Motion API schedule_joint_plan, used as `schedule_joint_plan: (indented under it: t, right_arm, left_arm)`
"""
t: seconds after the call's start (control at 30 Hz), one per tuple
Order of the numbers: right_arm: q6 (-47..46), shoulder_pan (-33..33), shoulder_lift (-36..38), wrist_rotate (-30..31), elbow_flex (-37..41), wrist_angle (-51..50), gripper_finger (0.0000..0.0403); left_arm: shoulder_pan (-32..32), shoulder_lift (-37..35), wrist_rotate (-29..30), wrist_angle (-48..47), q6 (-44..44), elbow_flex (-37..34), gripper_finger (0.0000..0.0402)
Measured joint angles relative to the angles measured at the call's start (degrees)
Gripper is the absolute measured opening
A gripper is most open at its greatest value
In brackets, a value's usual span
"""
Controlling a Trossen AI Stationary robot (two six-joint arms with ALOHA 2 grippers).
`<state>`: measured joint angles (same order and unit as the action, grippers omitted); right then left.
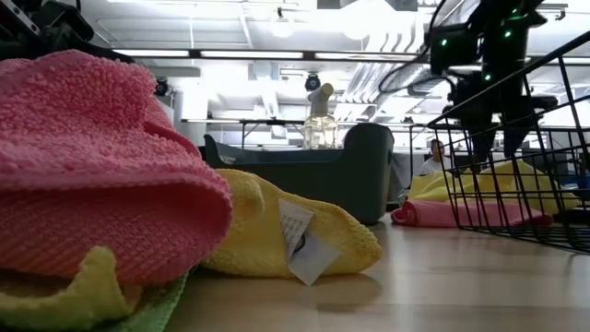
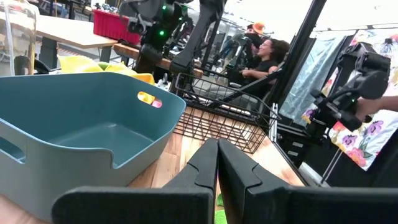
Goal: Sort microfiber towel by color & place in baskets
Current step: Put the top right yellow microfiber cloth into the blue bin
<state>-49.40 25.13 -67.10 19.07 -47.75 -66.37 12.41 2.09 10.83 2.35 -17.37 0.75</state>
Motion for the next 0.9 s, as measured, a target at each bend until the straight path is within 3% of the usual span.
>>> schedule_joint_plan:
  t: [0.17, 0.37, 0.47, 0.57, 0.6, 0.7, 0.9]
  right_arm:
    - [-2.9, -0.4, -4.6, -4.8, 0.0, -0.1, 0.0257]
    - [0.2, -0.7, -9.2, -3.8, 0.0, -1.7, 0.024]
    - [1.8, -0.7, -10.0, -3.0, -0.1, -2.2, 0.0168]
    - [3.7, -0.9, -9.0, -2.8, -1.6, -3.5, 0.0041]
    - [4.6, -1.1, -8.0, -2.5, -3.1, -4.5, 0.0022]
    - [5.4, -1.7, -4.6, -0.6, -10.9, -8.8, 0.0016]
    - [13.9, -4.4, 2.7, 3.3, -36.3, -6.3, 0.0003]
  left_arm:
    - [0.0, 0.0, 0.0, 0.0, 0.0, 0.0, 0.0]
    - [0.0, 0.0, 0.0, 0.0, 0.0, 0.0, 0.0]
    - [0.0, 0.0, 0.0, 0.0, 0.0, 0.0, 0.0]
    - [0.0, 0.0, 0.0, 0.0, 0.0, 0.0, 0.0]
    - [0.0, 0.0, 0.0, 0.0, 0.0, 0.0, 0.0]
    - [0.0, 0.0, 0.0, 0.0, 0.0, 0.0, 0.0]
    - [0.0, 0.0, 0.0, 0.0, 0.0, 0.0, 0.0]
